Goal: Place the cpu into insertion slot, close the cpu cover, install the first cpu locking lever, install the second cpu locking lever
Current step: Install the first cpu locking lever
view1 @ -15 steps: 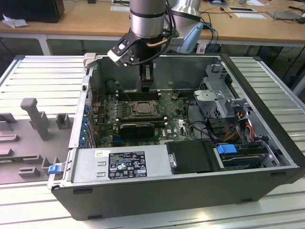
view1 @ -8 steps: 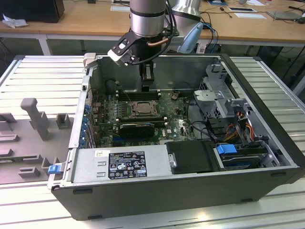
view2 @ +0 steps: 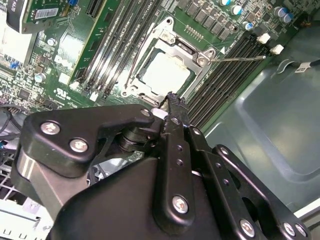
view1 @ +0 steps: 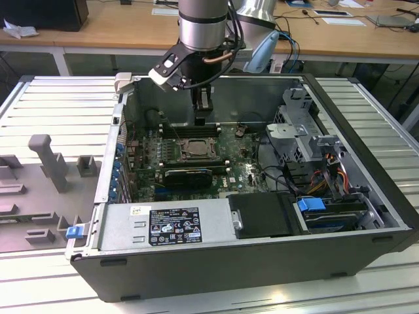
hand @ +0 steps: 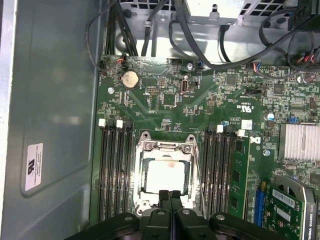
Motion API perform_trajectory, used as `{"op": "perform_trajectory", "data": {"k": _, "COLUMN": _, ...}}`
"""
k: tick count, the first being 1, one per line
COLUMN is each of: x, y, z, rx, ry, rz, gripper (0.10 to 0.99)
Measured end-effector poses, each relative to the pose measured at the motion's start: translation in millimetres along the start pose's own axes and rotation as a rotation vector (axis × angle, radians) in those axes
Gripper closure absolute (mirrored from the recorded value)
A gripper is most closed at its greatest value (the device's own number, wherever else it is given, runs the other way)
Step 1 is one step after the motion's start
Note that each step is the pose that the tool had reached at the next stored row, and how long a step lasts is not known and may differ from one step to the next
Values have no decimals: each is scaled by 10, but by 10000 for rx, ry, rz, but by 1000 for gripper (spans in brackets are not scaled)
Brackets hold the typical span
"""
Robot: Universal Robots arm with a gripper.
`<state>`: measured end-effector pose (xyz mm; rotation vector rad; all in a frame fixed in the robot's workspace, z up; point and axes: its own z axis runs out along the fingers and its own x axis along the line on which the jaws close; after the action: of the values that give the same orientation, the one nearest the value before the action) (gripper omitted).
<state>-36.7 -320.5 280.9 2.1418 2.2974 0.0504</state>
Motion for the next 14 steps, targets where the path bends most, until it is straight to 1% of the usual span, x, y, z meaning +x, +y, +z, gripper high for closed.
{"op": "perform_trajectory", "data": {"k": 5, "x": 0, "y": 0, "z": 0, "rx": 8, "ry": -3, "rz": -353, "gripper": 980}}
{"op": "perform_trajectory", "data": {"k": 14, "x": 0, "y": 0, "z": 0, "rx": 18, "ry": 3, "rz": -816, "gripper": 980}}
